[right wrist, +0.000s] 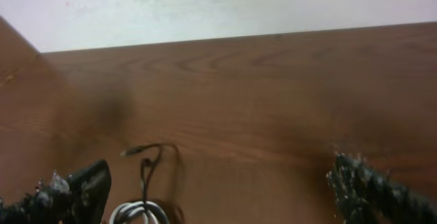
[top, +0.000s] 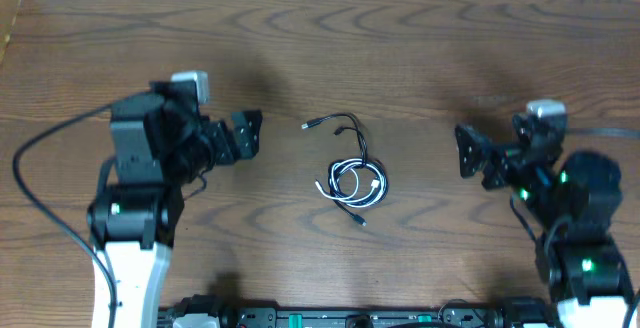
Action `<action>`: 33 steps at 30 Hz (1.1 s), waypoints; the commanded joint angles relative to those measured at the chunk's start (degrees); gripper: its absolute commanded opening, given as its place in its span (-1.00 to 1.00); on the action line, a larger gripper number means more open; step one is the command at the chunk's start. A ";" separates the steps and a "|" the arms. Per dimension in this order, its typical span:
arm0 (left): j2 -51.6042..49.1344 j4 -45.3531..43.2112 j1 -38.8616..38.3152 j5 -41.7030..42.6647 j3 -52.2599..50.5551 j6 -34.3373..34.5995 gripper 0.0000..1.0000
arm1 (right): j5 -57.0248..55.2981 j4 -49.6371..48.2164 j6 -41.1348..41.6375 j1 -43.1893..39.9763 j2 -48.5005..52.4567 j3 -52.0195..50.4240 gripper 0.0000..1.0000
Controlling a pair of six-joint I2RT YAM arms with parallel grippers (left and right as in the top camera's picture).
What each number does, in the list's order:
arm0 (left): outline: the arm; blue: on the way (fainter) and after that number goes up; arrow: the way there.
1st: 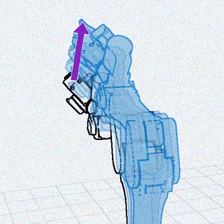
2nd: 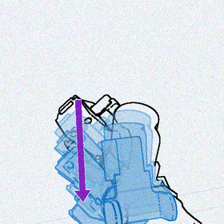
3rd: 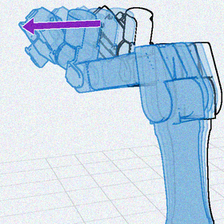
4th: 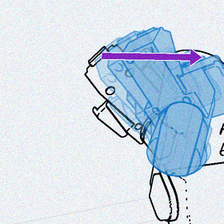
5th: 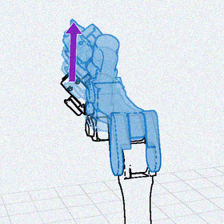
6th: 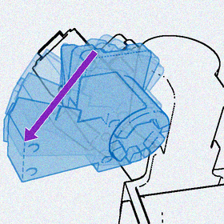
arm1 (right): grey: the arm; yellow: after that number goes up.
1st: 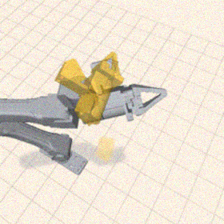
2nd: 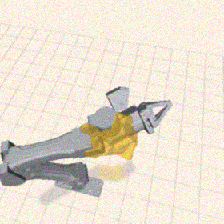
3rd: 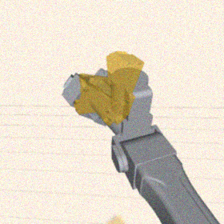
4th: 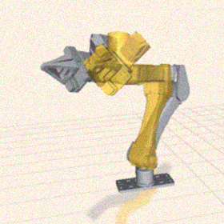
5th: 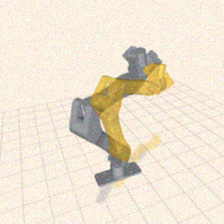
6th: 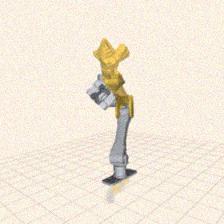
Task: Untangle cables
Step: 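Move the left gripper down onto the cable bundle and grasp it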
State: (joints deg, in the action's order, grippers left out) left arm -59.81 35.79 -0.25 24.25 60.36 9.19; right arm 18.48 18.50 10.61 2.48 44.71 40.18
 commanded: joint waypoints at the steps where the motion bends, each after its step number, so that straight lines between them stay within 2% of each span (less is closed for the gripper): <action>1: -5.05 1.79 -3.32 2.10 6.12 0.24 1.00 | 4.74 3.80 -1.49 0.17 6.80 7.43 0.99; 7: -11.19 1.46 -10.67 2.08 9.51 0.24 1.00 | 5.90 14.60 -1.51 0.17 18.64 19.28 0.99; 16: -15.58 1.57 -13.42 2.32 9.07 2.93 0.99 | 9.86 13.44 -1.46 0.20 23.82 20.61 0.99; 19: -19.23 3.13 -14.97 2.32 9.07 2.95 0.76 | 9.53 13.20 -1.46 0.20 24.37 20.28 0.96; 24: -27.15 3.63 -20.50 1.14 9.07 3.23 0.51 | 9.53 13.35 -1.46 0.20 25.83 20.20 0.92; 28: -33.38 4.50 -23.37 -4.09 9.07 7.67 0.19 | 9.53 14.36 -1.46 0.20 26.14 20.04 0.88; 33: -40.52 4.44 -25.00 -4.42 9.07 10.01 -0.03 | 9.51 14.97 -1.46 0.20 26.14 20.04 0.87</action>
State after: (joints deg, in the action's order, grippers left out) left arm -97.32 40.07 -24.56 21.71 68.73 16.64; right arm 27.29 33.30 9.80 2.48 70.87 59.64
